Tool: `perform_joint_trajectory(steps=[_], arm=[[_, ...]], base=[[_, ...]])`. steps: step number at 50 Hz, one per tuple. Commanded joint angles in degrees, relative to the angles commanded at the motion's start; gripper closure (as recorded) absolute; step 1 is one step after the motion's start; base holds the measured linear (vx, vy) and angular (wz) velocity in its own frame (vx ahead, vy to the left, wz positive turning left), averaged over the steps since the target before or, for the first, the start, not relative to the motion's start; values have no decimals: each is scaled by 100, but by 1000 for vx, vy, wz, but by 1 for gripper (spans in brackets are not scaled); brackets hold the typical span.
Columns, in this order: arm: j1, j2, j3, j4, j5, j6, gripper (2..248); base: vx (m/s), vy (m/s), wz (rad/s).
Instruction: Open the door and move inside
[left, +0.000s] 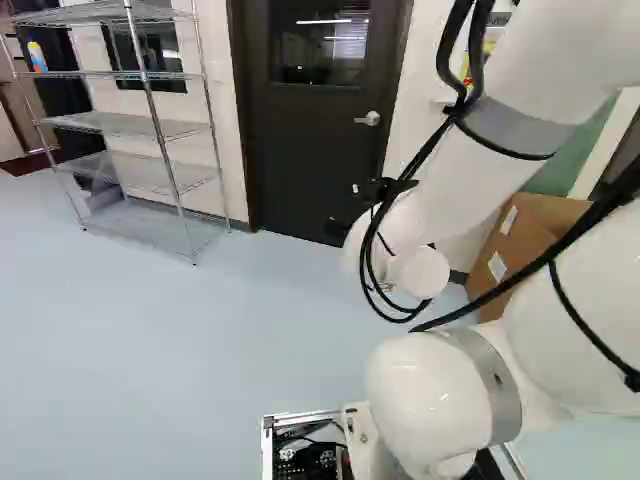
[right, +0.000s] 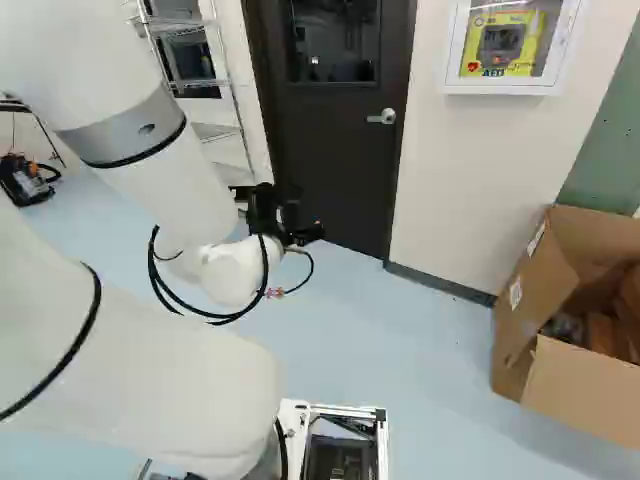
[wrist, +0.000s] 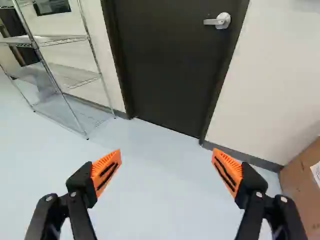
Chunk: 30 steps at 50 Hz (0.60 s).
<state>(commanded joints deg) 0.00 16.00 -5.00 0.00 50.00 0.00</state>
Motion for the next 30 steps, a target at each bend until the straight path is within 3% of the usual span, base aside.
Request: perform_joint_trajectory(steps=[30], arm=[[0, 0, 0, 0, 0, 0, 3]], base=[[71, 1, -5]])
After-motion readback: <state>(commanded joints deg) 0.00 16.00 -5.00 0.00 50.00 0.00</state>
